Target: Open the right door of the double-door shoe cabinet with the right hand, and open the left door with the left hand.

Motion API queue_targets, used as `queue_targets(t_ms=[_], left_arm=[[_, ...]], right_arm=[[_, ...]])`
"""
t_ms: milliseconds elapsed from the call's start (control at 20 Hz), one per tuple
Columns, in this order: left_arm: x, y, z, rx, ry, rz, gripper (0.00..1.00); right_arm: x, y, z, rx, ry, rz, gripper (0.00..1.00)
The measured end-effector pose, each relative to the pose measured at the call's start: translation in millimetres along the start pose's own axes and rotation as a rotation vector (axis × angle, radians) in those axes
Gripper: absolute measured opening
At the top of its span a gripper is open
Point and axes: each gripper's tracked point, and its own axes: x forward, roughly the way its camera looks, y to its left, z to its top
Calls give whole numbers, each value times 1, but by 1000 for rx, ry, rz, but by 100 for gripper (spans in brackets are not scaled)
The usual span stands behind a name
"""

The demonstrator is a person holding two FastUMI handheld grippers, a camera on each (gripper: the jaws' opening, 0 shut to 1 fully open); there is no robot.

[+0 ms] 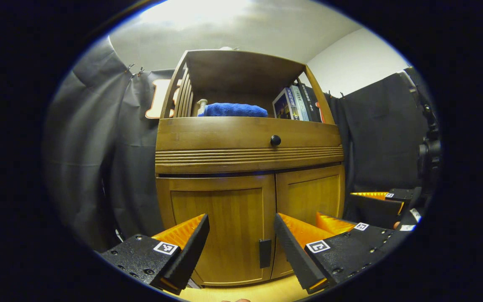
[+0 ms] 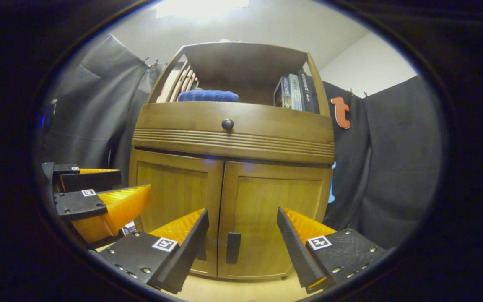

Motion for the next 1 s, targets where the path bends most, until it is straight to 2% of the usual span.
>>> queue_targets(t_ms=[350,500,600,750,950,1000], left_arm=[[3,28,-1,24,-11,48,95],[5,46,-8,31,5,77,95],[7,57,-12,34,11,94,95],[10,69,-20,35,22,103,95],[17,73,-31,7,37,92,96],[21,75,-34,3,42,84,96]], right_arm=[[32,13,-36,12,72,-3,96],[63,21,-66,29,156,18,97],[75,18,-87,33,208,-9,96],[91,15,-113,73,280,-31,68],[107,15,-138,135,336,-42,58],[108,17,-138,154,348,-39,51]])
